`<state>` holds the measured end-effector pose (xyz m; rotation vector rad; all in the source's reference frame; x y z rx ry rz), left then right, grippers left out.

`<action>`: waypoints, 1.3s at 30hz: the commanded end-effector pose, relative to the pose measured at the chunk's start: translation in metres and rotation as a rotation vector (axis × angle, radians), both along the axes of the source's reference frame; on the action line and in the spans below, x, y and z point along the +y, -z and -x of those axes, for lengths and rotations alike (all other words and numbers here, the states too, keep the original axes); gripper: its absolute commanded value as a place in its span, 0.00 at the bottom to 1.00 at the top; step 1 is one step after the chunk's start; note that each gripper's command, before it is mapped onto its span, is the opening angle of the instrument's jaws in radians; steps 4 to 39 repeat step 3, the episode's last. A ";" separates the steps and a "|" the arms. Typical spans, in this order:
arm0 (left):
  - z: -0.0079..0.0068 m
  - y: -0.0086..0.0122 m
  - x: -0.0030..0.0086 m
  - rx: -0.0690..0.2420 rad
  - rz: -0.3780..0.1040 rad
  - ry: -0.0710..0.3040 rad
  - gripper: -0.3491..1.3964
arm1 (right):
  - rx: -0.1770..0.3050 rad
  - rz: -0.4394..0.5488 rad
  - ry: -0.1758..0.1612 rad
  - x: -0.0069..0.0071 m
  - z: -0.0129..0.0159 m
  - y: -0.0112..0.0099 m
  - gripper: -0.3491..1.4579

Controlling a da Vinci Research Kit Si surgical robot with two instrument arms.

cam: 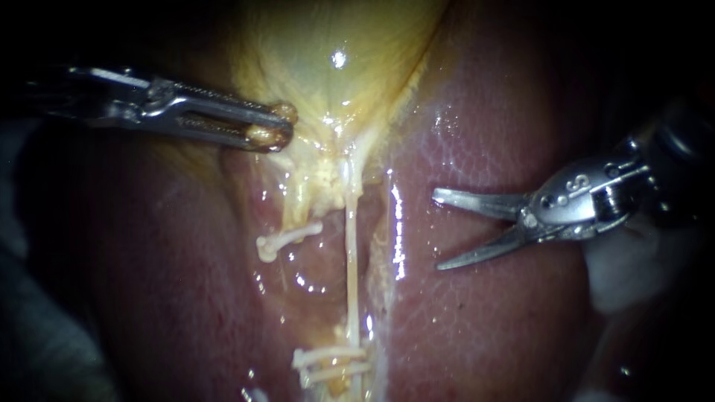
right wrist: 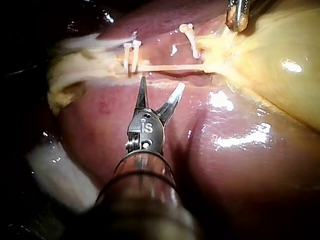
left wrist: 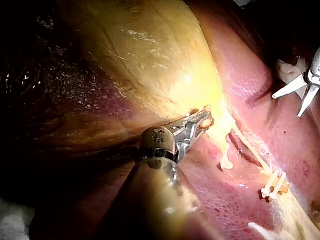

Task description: Go back from the cut left tube

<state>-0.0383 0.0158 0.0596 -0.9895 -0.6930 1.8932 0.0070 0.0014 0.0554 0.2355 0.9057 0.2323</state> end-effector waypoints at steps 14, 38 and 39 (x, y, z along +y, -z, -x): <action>0.0000 0.0000 0.0000 0.000 -0.001 0.000 0.00 | 0.001 0.000 0.000 0.0000 0.0000 0.0000 0.99; 0.0000 0.0000 0.0000 0.000 -0.001 0.000 0.00 | 0.001 0.000 0.000 0.0000 0.0000 0.0000 0.99; 0.0000 0.0000 0.0000 0.000 -0.001 0.000 0.00 | 0.001 0.000 0.000 0.0000 0.0000 0.0000 0.99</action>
